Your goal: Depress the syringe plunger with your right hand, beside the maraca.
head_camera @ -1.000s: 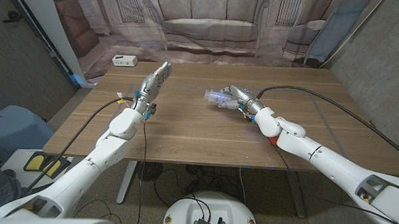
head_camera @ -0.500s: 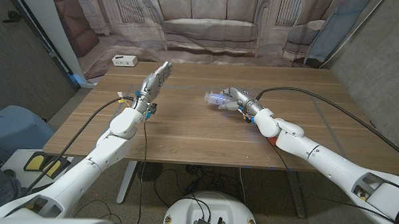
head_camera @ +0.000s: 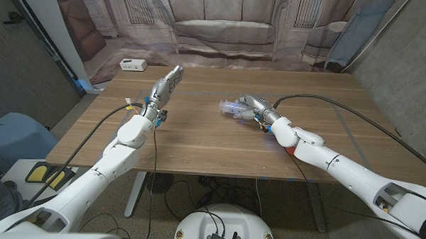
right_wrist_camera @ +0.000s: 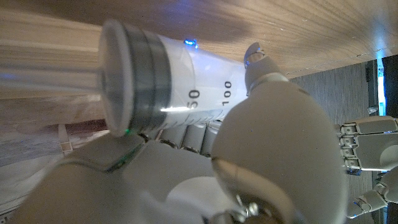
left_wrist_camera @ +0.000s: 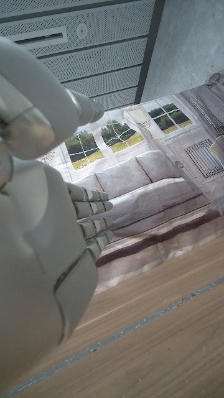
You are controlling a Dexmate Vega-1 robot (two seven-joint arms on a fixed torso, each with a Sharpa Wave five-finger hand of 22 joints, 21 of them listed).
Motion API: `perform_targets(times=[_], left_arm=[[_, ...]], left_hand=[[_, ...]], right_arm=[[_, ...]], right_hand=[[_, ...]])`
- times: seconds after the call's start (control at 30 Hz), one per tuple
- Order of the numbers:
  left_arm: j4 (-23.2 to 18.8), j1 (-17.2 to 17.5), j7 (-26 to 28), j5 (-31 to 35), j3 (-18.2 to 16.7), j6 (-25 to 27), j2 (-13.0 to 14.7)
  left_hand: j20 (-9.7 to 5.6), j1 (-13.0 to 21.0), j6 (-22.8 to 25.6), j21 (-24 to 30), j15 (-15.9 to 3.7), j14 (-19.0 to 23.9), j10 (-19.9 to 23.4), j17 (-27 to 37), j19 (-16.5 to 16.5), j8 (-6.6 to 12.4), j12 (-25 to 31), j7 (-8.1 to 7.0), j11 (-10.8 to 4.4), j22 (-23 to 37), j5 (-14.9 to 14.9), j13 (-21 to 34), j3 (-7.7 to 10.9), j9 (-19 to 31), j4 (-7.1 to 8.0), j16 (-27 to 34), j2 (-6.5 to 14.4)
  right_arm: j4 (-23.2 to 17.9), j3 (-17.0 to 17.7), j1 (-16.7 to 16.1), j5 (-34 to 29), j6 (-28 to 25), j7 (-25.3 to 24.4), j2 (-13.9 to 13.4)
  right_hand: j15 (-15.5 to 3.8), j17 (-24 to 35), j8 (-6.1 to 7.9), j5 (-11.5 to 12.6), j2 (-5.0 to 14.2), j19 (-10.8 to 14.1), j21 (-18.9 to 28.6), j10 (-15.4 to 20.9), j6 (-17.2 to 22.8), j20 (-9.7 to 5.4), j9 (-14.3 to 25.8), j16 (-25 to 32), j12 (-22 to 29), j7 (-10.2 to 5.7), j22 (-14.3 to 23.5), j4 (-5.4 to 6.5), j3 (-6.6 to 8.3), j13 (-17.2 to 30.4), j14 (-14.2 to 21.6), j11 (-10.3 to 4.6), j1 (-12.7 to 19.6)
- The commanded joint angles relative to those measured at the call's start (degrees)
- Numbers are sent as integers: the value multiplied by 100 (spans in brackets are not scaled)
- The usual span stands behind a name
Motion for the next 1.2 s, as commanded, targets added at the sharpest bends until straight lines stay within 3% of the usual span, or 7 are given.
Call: perform_targets(times=[0.03,0.5,1.2], left_arm=[[-53,-21,1,19,-1,46,40],[-127,-46,43,74,13,122,66],[-51,-111,37,90,34,79,11]], left_hand=[[41,42,20,-23,-32,-15,22,26,-44,14,17,-44,-63,13,1,-3,7,13,3,5,-2],[54,41,14,-27,-29,-20,27,26,-62,10,20,-57,-72,13,2,-2,7,13,5,5,1],[83,42,18,-29,-30,-23,23,26,-80,11,18,-65,-77,13,2,-2,8,13,7,6,6]], right_arm=[[288,-73,73,93,45,16,70],[574,-155,162,129,203,-100,141],[639,-203,261,88,248,-61,108]], right_hand=[[-14,23,42,13,689,-35,30,-26,574,8,7,-38,-6,-606,-8,428,359,29,-19,-19,-398],[120,63,9,9,413,-356,-80,-249,396,138,-7,-170,-24,-623,-26,273,86,39,-461,7,-505],[279,79,-42,22,153,-536,-178,-568,70,254,-25,-245,-49,-571,-44,224,-241,42,-758,24,-761]])
